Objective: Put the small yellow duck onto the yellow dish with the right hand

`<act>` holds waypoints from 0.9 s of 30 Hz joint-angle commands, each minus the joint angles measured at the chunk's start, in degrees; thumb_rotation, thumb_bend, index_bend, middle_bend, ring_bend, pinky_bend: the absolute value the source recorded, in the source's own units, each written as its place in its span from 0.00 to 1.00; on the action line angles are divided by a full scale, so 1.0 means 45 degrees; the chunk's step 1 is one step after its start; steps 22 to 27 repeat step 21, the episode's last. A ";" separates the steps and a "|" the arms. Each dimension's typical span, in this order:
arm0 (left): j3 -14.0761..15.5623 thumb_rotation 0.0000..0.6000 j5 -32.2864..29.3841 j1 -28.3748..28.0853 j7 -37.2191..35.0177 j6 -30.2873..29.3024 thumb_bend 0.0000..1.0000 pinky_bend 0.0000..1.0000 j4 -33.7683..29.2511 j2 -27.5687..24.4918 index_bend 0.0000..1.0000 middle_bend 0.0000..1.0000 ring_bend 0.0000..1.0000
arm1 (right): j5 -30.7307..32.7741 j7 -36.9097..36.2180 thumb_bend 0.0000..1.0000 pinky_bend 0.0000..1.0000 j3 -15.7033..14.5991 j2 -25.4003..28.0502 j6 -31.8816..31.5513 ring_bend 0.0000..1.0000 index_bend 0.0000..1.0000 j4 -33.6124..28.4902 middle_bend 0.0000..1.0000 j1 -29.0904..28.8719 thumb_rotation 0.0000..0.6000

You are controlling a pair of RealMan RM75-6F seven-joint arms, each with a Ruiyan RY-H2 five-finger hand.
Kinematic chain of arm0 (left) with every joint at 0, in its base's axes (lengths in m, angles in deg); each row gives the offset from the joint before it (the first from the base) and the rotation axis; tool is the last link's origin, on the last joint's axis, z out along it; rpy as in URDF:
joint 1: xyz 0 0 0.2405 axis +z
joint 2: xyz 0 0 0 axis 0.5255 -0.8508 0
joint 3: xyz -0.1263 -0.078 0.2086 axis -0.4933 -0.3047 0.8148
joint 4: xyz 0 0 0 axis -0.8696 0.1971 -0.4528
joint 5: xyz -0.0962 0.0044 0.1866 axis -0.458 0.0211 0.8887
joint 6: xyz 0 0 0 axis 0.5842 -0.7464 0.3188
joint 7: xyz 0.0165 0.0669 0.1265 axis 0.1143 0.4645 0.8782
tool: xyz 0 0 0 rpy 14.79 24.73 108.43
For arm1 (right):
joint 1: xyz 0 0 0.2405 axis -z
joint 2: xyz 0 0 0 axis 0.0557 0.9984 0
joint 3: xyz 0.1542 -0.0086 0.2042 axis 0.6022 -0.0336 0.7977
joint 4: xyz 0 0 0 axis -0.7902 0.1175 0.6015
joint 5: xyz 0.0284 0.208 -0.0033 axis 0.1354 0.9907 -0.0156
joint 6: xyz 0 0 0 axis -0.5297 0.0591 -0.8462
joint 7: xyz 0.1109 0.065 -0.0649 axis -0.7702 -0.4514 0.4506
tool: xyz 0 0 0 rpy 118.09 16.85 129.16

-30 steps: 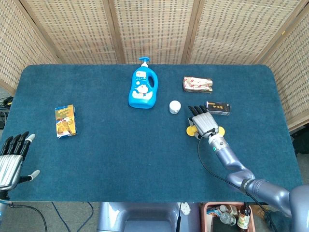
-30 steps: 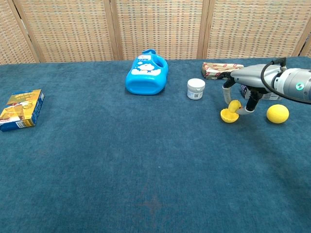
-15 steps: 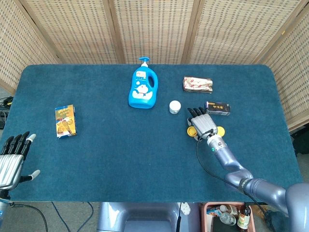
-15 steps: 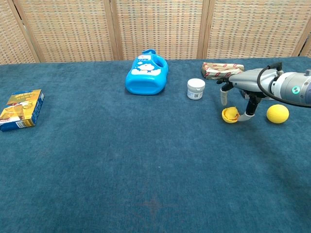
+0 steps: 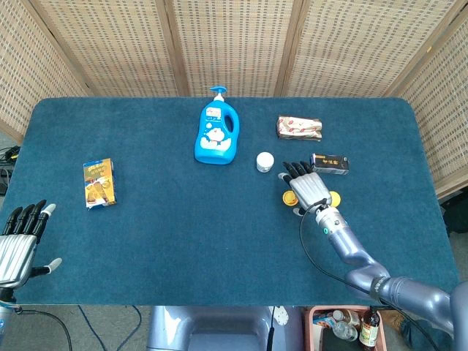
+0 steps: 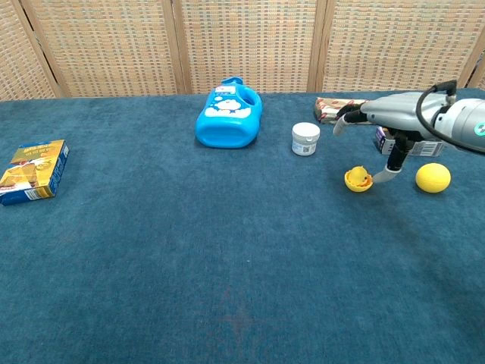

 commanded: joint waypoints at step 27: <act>0.0438 1.00 0.2224 0.0493 -0.1179 -0.1702 0.00 0.00 0.1029 0.0356 0.00 0.00 0.00 | -0.5887 -0.4554 0.00 0.00 -0.2805 0.2559 -0.9906 0.00 0.00 -0.0388 0.00 0.7086 1.00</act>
